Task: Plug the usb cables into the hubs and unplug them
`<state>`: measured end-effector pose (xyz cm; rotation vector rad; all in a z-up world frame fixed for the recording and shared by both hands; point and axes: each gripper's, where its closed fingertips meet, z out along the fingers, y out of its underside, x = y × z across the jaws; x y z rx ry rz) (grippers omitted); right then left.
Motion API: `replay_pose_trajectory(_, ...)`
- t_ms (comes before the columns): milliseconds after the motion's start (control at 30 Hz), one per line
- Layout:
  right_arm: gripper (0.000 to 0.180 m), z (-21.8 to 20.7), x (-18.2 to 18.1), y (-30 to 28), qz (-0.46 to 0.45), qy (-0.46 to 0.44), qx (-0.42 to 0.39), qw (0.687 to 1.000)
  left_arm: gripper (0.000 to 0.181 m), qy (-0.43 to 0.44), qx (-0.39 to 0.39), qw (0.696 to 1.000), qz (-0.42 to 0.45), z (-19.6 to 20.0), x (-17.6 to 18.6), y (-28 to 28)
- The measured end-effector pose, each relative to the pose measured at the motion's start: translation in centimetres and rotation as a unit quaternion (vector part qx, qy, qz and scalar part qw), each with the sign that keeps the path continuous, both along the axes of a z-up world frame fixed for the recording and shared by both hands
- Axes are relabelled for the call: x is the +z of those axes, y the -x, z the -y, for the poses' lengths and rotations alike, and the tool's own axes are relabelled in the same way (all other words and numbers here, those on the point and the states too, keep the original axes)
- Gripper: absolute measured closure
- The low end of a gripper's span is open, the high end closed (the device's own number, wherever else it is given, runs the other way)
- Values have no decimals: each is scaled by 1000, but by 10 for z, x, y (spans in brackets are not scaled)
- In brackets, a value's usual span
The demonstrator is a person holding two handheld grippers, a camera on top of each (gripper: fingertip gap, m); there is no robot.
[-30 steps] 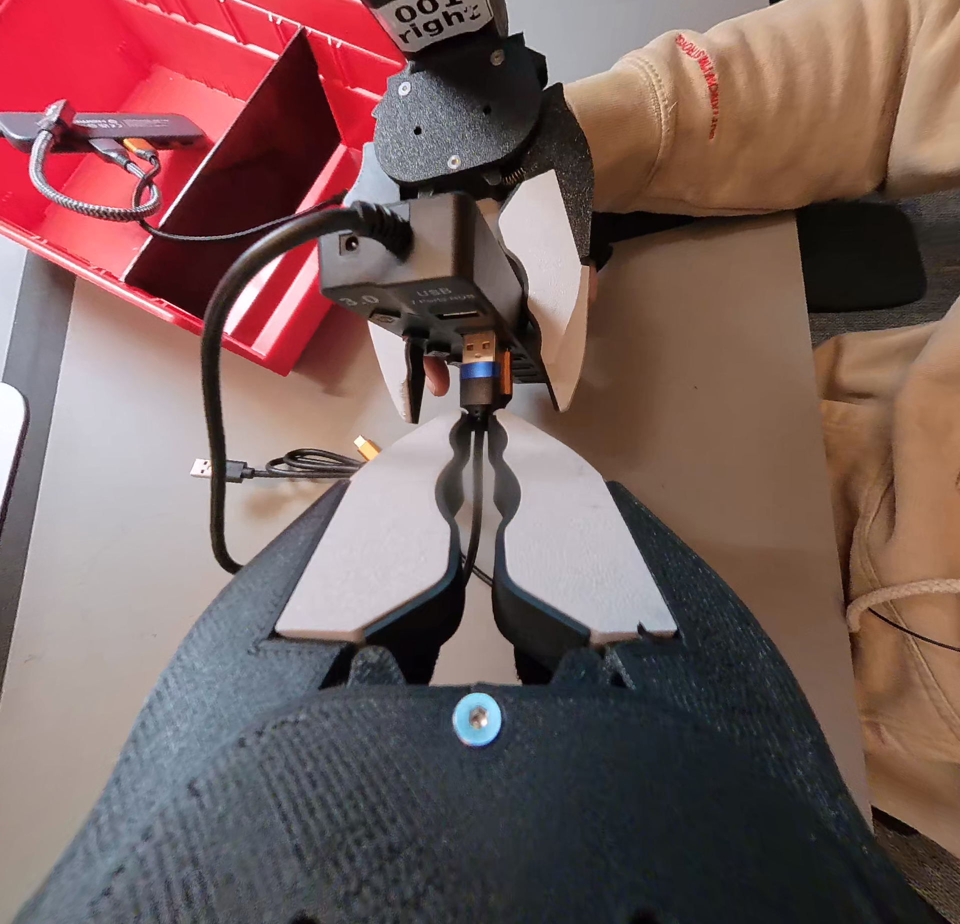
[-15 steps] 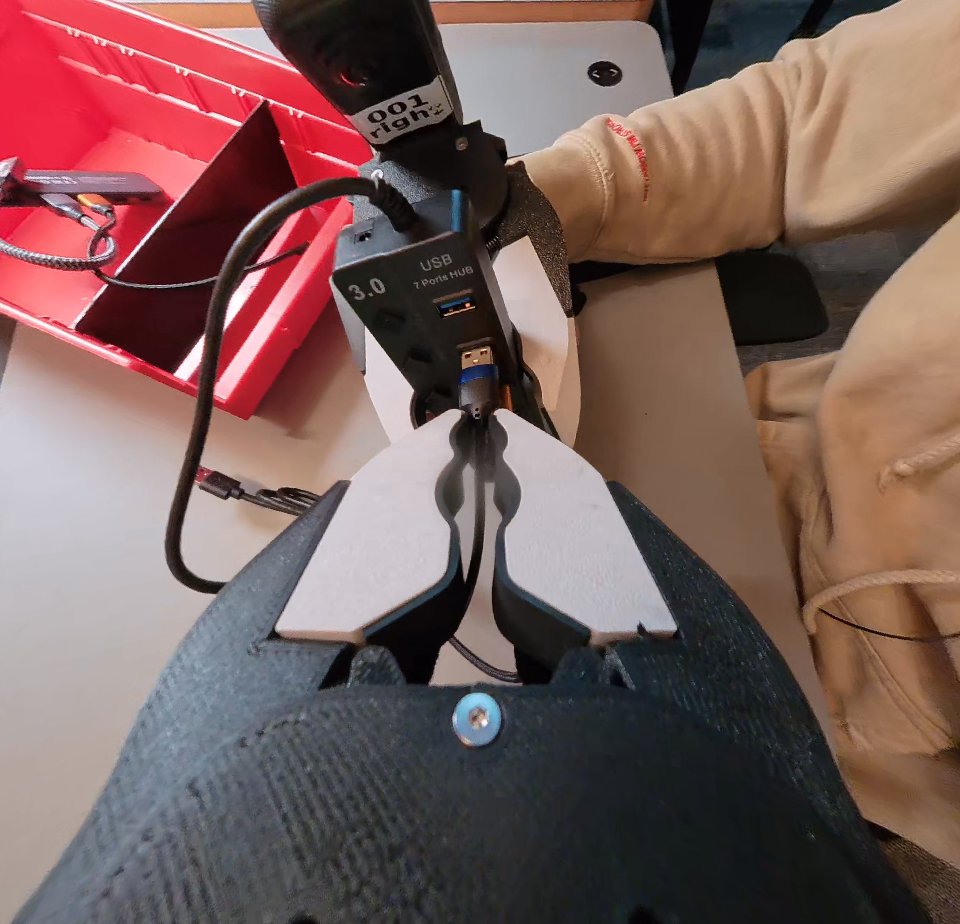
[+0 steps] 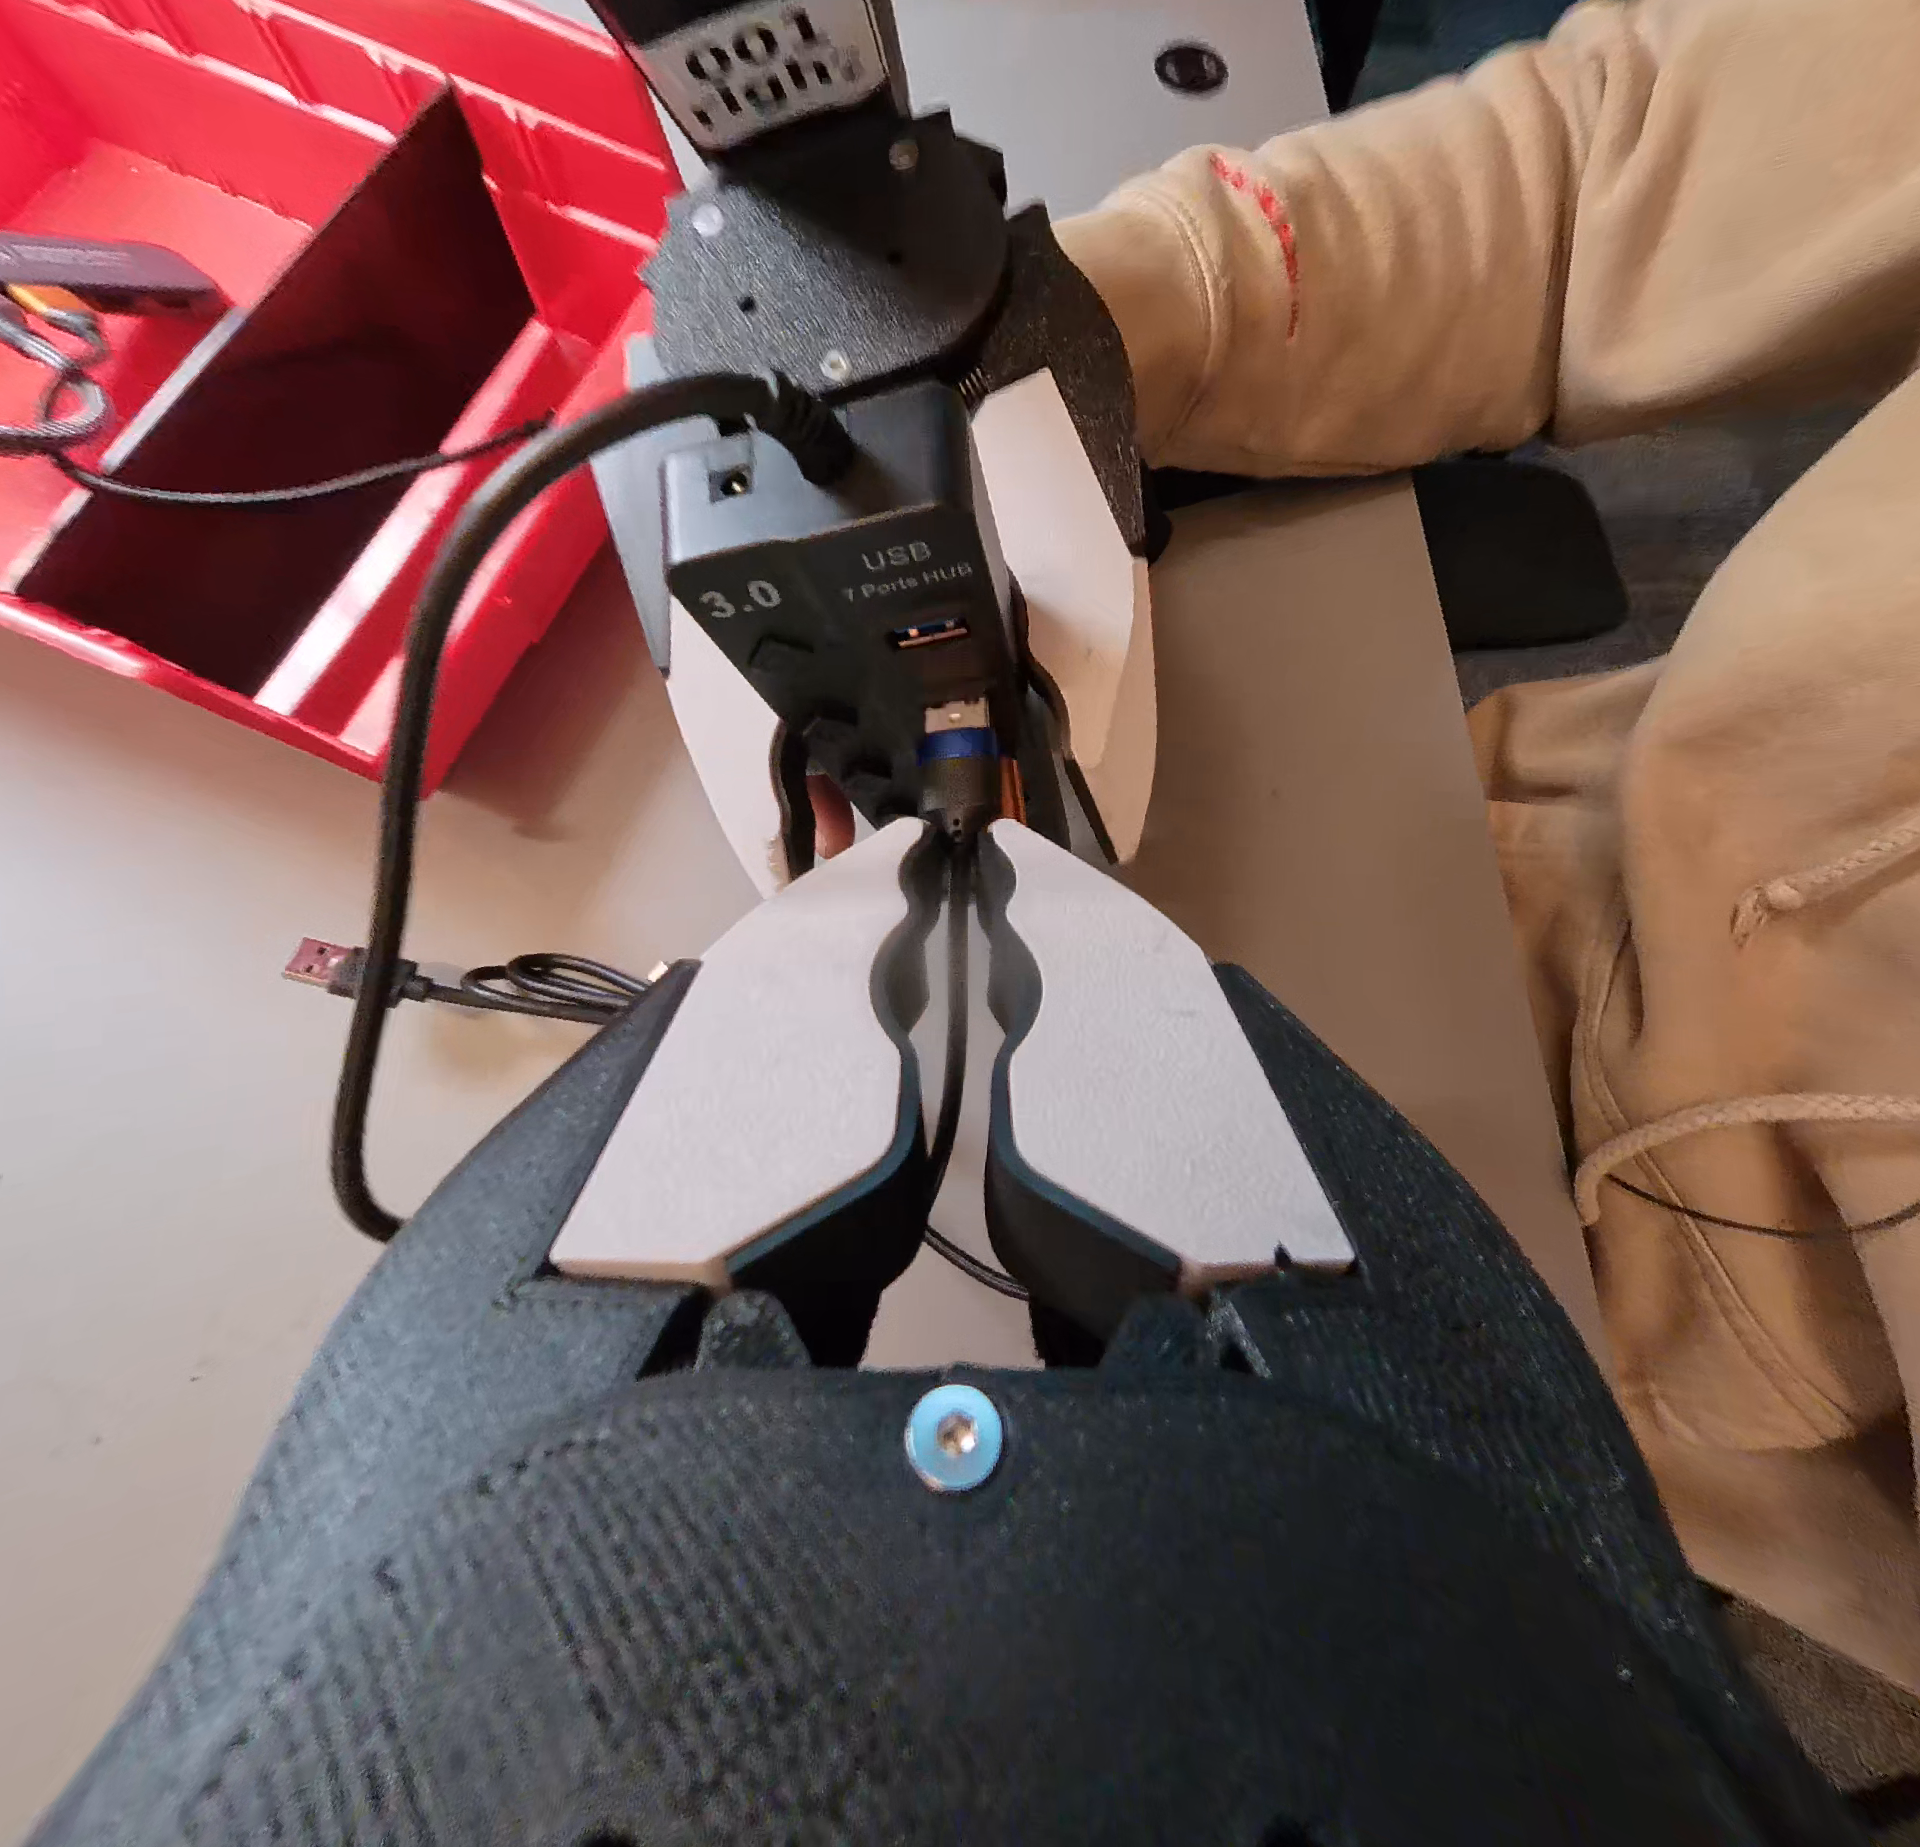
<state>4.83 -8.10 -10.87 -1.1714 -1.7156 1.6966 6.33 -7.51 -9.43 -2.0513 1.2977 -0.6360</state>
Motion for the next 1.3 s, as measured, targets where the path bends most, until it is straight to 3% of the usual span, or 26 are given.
replay_pose_trajectory(267,116,-3,2,3,-8,-33,-26,999,175,8,5,999,52,-2,8,-3)
replay_pose_trajectory(433,117,-7,-9,3,16,-56,-36,998,175,13,10,999,37,-4,-4,-3)
replay_pose_trajectory(967,117,-18,12,5,-41,-2,-67,997,175,9,22,992,120,-15,10,-5)
replay_pose_trajectory(1233,111,-31,19,-1,-49,-26,-94,994,175,17,16,996,86,-12,2,14)
replay_pose_trajectory(1300,121,-30,19,1,-44,-34,-99,994,175,19,10,996,83,-11,1,14)
